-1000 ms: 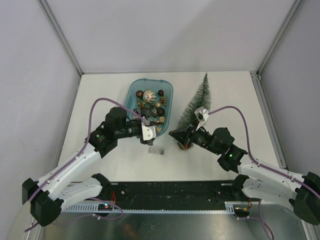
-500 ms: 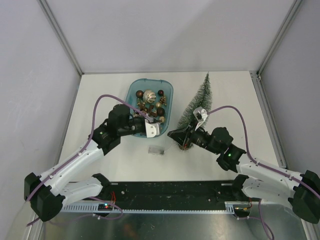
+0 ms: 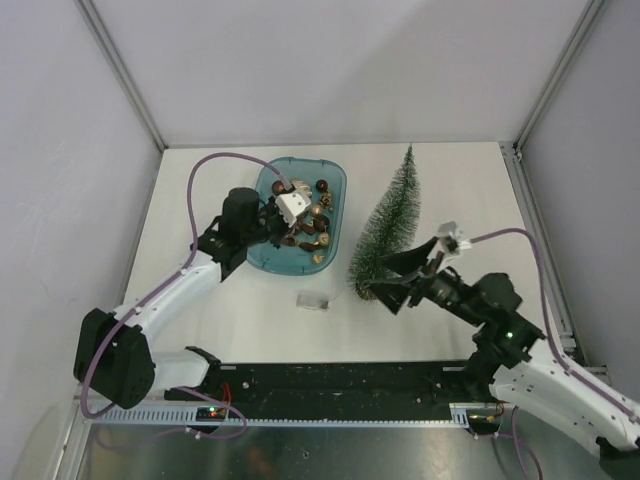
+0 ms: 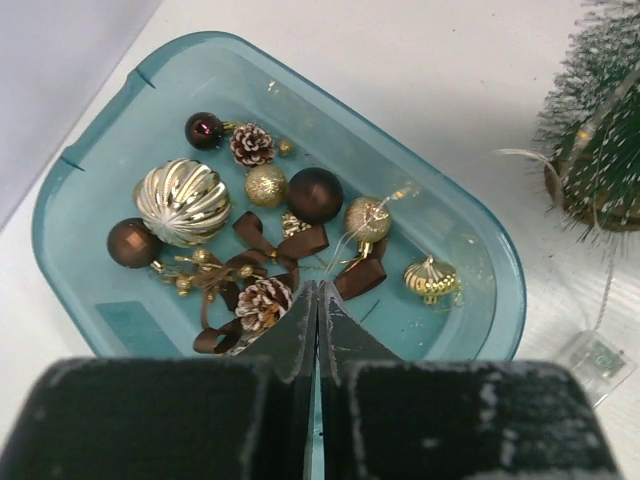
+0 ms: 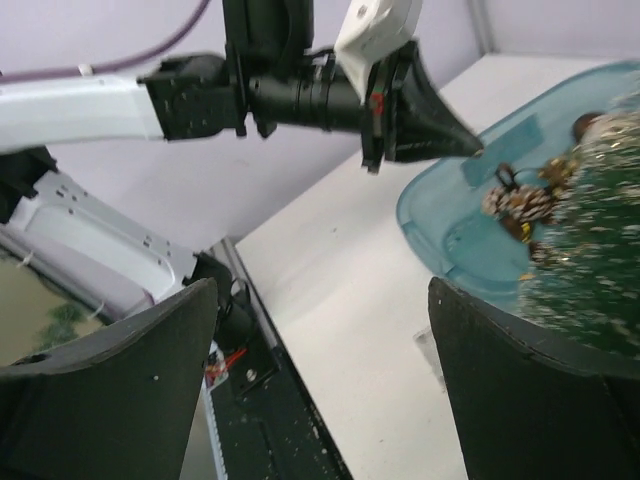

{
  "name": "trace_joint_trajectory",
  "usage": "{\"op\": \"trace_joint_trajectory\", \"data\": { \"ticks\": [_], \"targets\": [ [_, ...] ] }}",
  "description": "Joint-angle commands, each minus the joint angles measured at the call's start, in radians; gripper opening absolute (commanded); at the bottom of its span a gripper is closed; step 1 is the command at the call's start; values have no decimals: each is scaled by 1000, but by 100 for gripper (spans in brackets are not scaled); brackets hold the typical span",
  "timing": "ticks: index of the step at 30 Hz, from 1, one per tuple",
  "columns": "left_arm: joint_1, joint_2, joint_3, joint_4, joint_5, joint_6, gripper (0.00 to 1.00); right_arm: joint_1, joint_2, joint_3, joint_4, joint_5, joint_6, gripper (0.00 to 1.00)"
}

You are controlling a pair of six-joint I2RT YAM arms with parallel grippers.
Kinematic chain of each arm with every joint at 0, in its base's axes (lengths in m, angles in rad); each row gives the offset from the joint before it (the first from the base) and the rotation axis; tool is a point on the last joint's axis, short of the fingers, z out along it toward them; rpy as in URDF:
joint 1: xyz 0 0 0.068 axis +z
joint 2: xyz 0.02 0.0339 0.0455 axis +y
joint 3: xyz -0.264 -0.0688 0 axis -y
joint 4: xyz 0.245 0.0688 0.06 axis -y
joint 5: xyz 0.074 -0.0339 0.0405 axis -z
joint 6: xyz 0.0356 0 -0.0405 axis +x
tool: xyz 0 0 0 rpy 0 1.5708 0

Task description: Decorate the small christmas tree

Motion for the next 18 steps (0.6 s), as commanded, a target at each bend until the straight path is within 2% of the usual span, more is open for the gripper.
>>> {"op": "trace_joint_trajectory", "data": {
  "ticks": [1, 4, 8, 14, 18],
  "targets": [
    [-7, 24, 86, 54, -6, -116, 0, -89, -128, 82, -156, 13, -8, 91],
    [-12, 59, 126, 62, -10, -137, 0, -164, -169, 177, -295, 130, -52, 92],
    [-37, 103, 164, 87, -42, -139, 0, -238, -135, 262, -393, 329, -112, 93],
    [-112, 201, 223, 145, -82, -97, 0, -351, -31, 268, -309, 552, -99, 93],
    [-160, 284, 272, 175, -91, -63, 0, -500, 71, 250, -208, 516, -25, 93]
  ]
}}
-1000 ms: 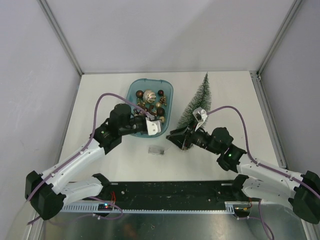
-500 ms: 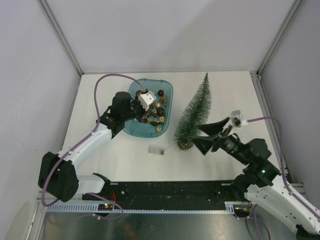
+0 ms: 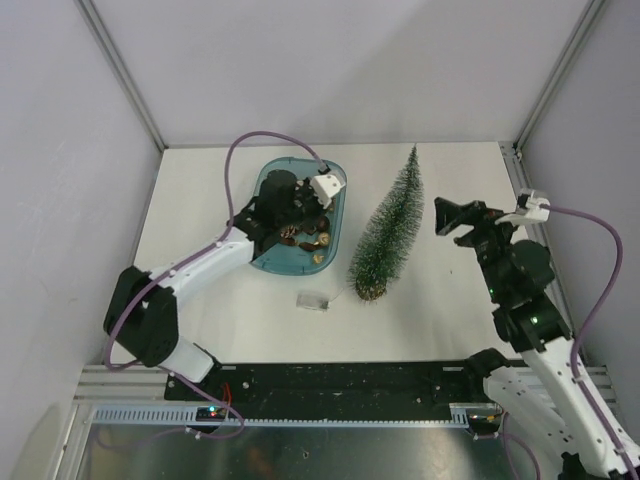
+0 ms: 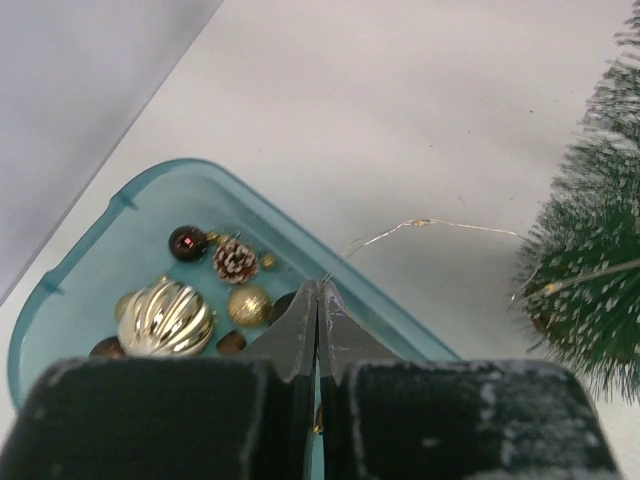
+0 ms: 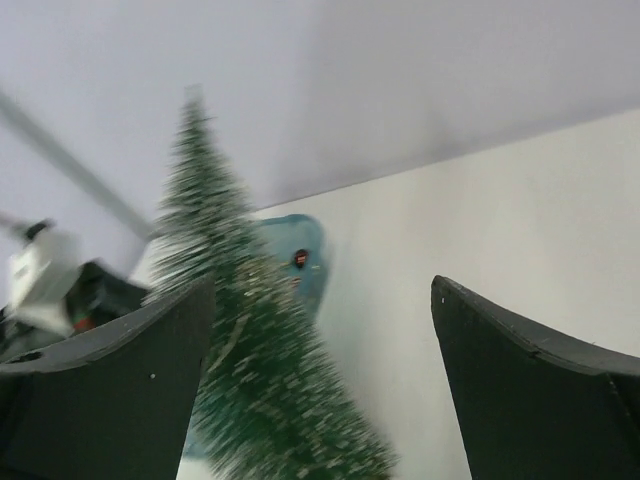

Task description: Decorate the small christmas tree

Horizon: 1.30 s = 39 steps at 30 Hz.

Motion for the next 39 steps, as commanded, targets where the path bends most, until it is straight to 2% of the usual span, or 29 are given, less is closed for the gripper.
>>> {"op": "trace_joint_trajectory", "data": {
  "ticks": [1, 4, 8, 16, 21, 28, 39],
  "targets": [
    [-47, 80, 83, 78, -31, 38, 0, -158, 112, -13, 123, 19, 82, 93],
    [-65, 143, 132, 100, -35, 40, 0, -280, 197, -34, 200, -134, 168, 92],
    [-78, 213, 202, 110, -34, 38, 0, -317, 285, -57, 324, -261, 216, 90],
    [-83, 354, 355, 113, -24, -43, 1, -215, 392, -70, 491, -465, 225, 88],
    [-103, 428, 432, 113, 63, -124, 7, -156, 432, -72, 544, -559, 207, 88],
    [-152, 463, 484, 107, 241, -118, 13, -249, 428, -72, 374, -502, 129, 88],
    [-161, 510, 578, 107, 367, -161, 15, -276, 488, -112, 322, -504, 115, 83]
  ]
}}
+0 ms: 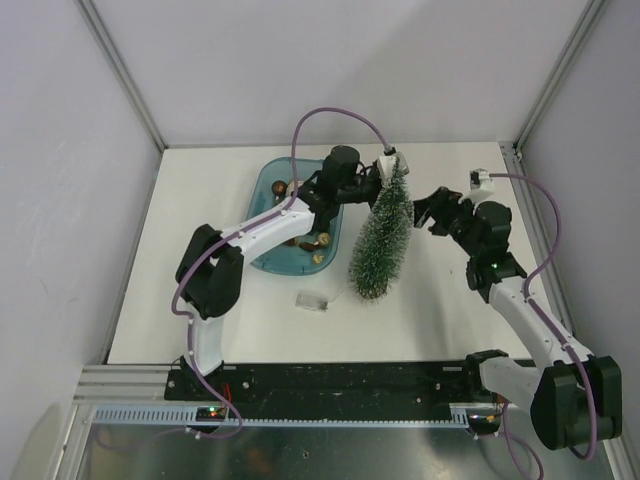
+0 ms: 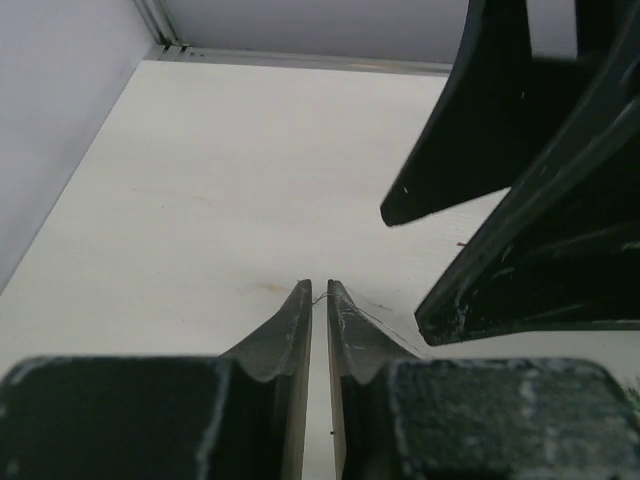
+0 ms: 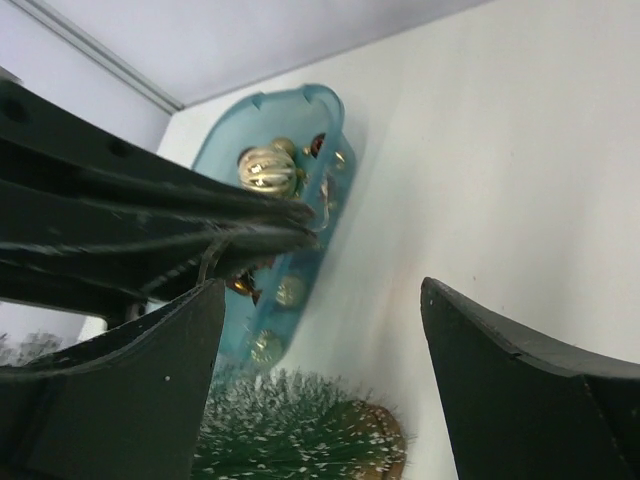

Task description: Decorate the small christmas tree

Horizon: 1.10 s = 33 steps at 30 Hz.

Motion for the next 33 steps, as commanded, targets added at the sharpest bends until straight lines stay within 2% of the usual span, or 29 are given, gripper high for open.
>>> {"op": "trace_joint_trajectory", "data": {
  "ticks": [1, 10, 13, 17, 23, 25, 27, 29, 31, 33],
  "targets": [
    [0, 22, 51, 26, 79, -31, 15, -12, -5, -40, 3, -5, -10, 83],
    [-28, 46, 13, 25, 41, 131, 13, -142, -36, -126, 156, -173, 156, 80],
    [-35, 53, 8, 26, 16, 192, 11, -208, -79, -150, 159, -204, 184, 79],
    [-47, 66, 17, 29, -20, 234, 11, -218, -114, -160, 119, -192, 168, 77],
    [-53, 64, 15, 31, -37, 242, 24, -203, -94, -174, 186, -201, 210, 78],
    [-53, 56, 7, 31, -35, 238, 41, -200, -70, -174, 221, -212, 229, 78],
    [-53, 46, 1, 30, -39, 232, 71, -201, -32, -176, 259, -234, 255, 78],
    [-53, 39, 0, 31, -66, 226, 88, -202, -8, -180, 292, -251, 276, 77],
    [-52, 29, -1, 31, -117, 225, 95, -202, -6, -182, 294, -251, 269, 76],
    [-45, 13, -6, 31, -163, 229, 97, -210, -18, -181, 273, -242, 248, 77]
  ]
}}
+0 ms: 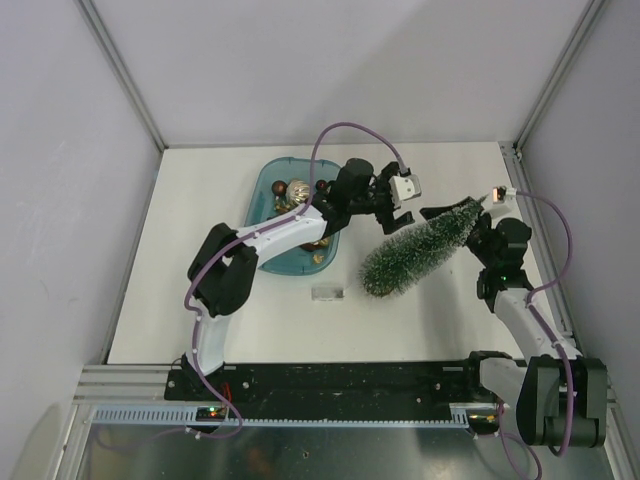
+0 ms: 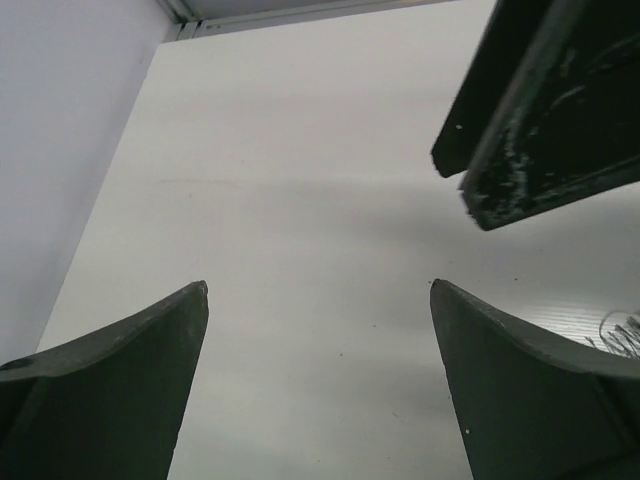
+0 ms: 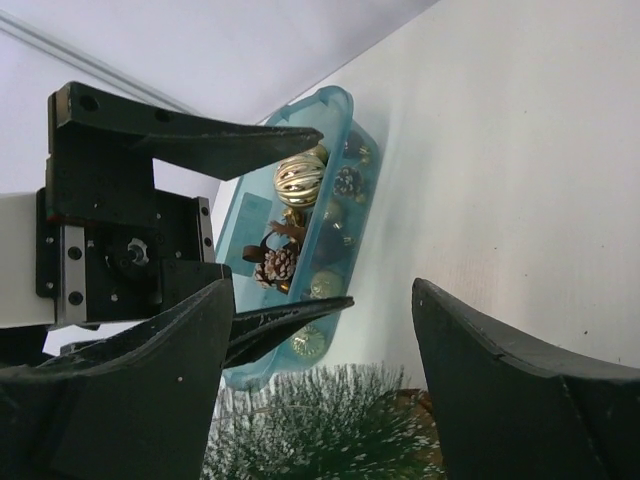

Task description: Decorate the small christmas tree

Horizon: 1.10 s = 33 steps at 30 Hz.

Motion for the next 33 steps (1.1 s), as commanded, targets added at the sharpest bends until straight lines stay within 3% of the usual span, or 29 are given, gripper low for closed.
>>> {"op": "trace_joint_trajectory", "data": {
  "ticks": [1, 9, 16, 23, 33],
  "targets": [
    [9, -65, -14, 28, -92, 8, 97, -12, -15, -4, 51, -18, -5, 77],
    [35, -142, -102, 24, -122, 3, 98, -36, -34, -4, -22, 5, -27, 80],
    [88, -218, -154, 23, -291, -19, 100, -79, -56, -2, -67, 26, -46, 81],
    [140, -301, -203, 26, -371, -6, 100, -137, -100, 1, -225, 75, -50, 86],
    [213, -429, -233, -54, -402, -33, 100, -237, -198, -58, -358, -39, 19, 84]
  ]
}}
